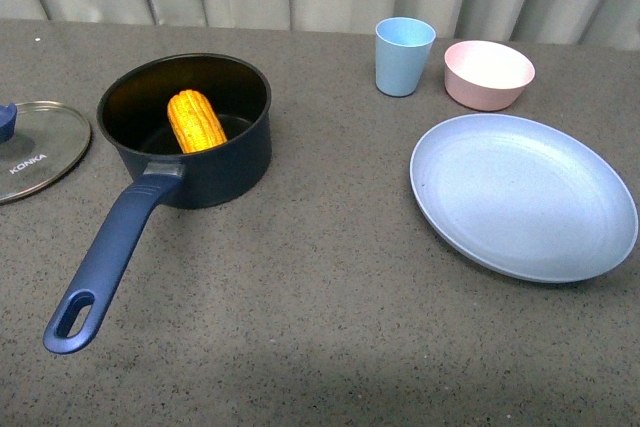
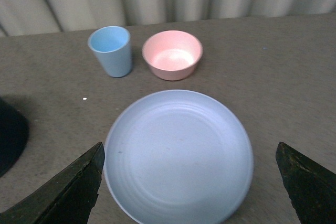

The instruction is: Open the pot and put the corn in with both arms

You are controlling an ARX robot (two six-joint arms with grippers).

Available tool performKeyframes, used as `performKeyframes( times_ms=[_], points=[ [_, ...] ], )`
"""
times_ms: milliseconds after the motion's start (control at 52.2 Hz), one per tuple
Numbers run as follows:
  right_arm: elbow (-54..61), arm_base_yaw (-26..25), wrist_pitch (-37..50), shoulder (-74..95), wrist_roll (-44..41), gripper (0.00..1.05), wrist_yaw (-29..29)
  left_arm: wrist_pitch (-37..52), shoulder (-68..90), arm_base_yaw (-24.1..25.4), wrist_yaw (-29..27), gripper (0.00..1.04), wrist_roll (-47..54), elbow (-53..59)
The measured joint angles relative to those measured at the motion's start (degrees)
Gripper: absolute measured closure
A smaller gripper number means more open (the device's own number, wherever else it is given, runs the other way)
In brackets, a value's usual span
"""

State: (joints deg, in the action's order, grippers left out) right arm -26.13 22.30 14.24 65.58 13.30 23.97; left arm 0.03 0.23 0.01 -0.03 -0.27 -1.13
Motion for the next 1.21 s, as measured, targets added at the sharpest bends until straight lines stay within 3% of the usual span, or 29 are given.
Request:
performKeyframes(
  times_ms=[153,345,364,422,498,920,958,997,1092,1207],
  points=[
    [9.60,-0.04,-6.97,-21.92,-4.20,0.09,8.96,0.00,0.00,0.00,0.00,0.07,0.00,0.00],
    [16.37,1.95,-8.24,-37.33,-7.45,0.09,13.40,0.00,0.00,0.00,0.00,0.07,0.00,0.00],
    [17.22,1.79,-7.02,-38.51,-7.96,0.11,11.89,0.00,0.00,0.00,0.00,0.07,0.00,0.00],
    [21.09,-1.66,0.98,-42.88,-10.78,0.24,-0.20,0.00,0.00,0.00,0.02,0.07,0.00,0.00],
    [22.01,-4.63,1.33,-45.57,-11.91,0.37,-6.47,0.00,0.00,0.00,0.00,0.07,0.00,0.00],
    [25.22,-14.80,-2.80,-53.75,-13.09,1.04,-17.11,0.00,0.00,-0.02,0.00,0.07,0.02,0.00],
    [25.83,-18.12,-3.72,-54.86,-13.25,1.04,-22.05,0.00,0.00,-0.02,-0.04,0.07,0.00,0.00],
    [25.83,-20.31,-4.02,-55.39,-13.22,1.04,-23.45,0.00,0.00,-0.02,0.02,0.07,0.00,0.00],
    [25.79,-22.10,-13.57,-63.43,-13.20,1.04,-23.74,0.00,0.00,-0.02,-0.02,0.07,0.02,0.00],
    [25.79,-22.16,-14.12,-65.26,-13.20,1.04,-23.96,0.00,0.00,-0.02,0.00,0.07,0.00,0.00]
  ],
)
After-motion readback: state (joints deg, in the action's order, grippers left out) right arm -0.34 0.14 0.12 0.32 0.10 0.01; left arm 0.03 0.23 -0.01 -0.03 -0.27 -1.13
